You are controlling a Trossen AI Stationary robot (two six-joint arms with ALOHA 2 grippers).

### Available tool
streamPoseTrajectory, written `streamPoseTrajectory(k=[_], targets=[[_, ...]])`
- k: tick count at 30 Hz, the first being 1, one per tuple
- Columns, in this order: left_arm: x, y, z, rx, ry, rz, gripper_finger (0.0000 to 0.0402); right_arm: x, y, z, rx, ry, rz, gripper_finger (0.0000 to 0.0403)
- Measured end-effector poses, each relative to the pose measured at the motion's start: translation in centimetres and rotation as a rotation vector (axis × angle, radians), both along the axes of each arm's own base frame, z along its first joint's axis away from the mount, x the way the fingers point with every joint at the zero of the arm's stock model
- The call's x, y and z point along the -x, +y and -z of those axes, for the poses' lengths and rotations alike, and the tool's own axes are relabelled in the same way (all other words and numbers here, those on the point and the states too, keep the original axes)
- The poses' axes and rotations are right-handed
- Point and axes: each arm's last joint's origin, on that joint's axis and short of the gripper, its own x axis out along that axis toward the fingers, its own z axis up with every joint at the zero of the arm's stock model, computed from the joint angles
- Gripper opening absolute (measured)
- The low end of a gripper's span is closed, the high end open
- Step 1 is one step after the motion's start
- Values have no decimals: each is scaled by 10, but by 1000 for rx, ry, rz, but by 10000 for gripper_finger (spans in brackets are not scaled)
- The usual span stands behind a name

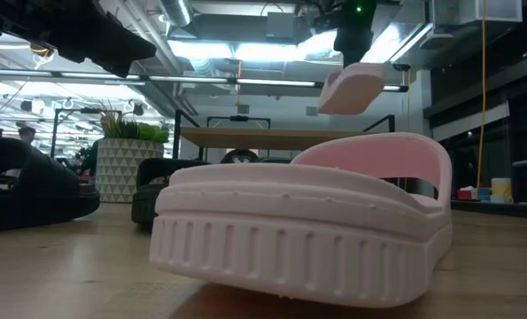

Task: Pick and place slides into the shelf
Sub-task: Put the top pink slide on the shelf

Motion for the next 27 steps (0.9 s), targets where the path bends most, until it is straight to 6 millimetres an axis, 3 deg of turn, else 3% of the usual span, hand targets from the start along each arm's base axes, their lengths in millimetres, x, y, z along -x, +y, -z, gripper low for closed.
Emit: streamPoseTrajectory(k=[27], targets=[[0, 0, 0, 4, 0, -1, 0, -2, 0, 2, -39, -21, 1, 7]])
